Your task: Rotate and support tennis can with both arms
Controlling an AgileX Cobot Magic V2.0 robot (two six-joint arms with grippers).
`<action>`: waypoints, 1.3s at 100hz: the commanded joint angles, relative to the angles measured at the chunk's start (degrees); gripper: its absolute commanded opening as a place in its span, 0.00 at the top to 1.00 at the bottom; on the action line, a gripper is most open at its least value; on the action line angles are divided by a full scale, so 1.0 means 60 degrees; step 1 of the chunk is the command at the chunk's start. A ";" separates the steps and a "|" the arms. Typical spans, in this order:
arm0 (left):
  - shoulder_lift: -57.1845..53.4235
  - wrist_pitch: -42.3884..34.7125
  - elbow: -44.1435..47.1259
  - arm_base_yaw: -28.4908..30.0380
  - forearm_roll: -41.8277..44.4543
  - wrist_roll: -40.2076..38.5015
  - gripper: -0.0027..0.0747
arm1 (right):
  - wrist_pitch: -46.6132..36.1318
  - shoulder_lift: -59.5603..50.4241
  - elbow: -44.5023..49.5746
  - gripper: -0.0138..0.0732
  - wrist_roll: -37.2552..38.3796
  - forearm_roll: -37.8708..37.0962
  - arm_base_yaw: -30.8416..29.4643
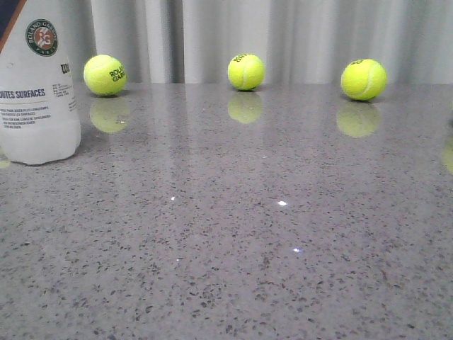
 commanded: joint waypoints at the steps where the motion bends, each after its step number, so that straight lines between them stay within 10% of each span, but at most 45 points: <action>1: -0.0341 -0.0832 0.0453 -0.0023 -0.0016 -0.0093 0.99 | -0.1575 -0.0209 0.0271 0.92 -0.0029 0.0281 -0.0139; 49: -0.0341 -0.0832 0.0453 -0.0023 -0.0016 -0.0093 0.99 | -0.2227 -0.3242 0.2838 0.92 -0.0029 0.0843 -0.1000; 130: -0.0341 -0.0853 0.0453 -0.0023 -0.0016 -0.0093 0.99 | -0.3380 -0.3214 0.3983 0.92 -0.0029 0.0843 -0.1010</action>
